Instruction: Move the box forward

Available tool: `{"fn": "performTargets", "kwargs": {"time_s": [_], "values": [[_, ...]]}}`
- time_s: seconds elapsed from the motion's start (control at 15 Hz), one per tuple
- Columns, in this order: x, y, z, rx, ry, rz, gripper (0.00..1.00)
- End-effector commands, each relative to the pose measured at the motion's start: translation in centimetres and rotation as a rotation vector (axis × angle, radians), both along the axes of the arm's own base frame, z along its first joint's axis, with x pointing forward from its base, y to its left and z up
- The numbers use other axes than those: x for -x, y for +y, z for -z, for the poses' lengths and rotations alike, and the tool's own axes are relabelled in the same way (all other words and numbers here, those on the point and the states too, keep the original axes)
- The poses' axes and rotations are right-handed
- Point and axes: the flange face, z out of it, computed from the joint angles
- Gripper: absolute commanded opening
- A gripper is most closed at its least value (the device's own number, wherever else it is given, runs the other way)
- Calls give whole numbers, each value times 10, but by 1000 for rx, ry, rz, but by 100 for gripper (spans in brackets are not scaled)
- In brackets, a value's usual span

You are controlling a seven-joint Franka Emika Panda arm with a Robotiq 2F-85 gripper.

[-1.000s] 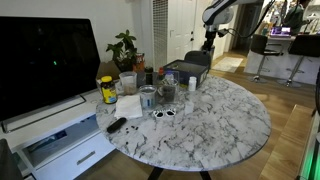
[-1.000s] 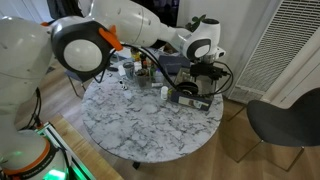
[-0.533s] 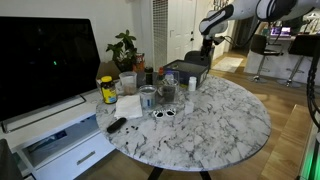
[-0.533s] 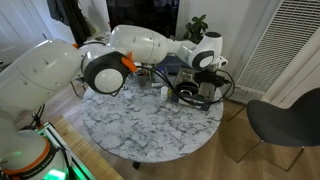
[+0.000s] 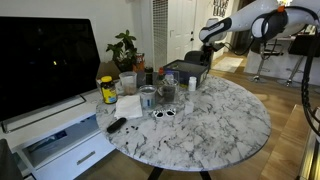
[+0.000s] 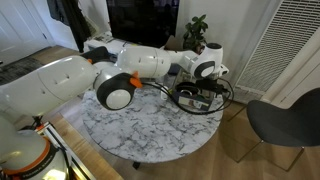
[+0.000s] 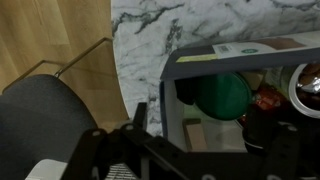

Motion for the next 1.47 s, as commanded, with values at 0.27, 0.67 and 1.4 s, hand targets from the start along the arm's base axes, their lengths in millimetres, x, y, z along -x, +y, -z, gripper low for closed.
{"fn": "performTargets", "kwargs": {"time_s": [0.27, 0.67, 1.4], "values": [[3, -8, 32, -19, -23, 82, 73], [14, -15, 48, -16, 50, 103, 27], [45, -40, 50, -54, 214, 182, 1]]}}
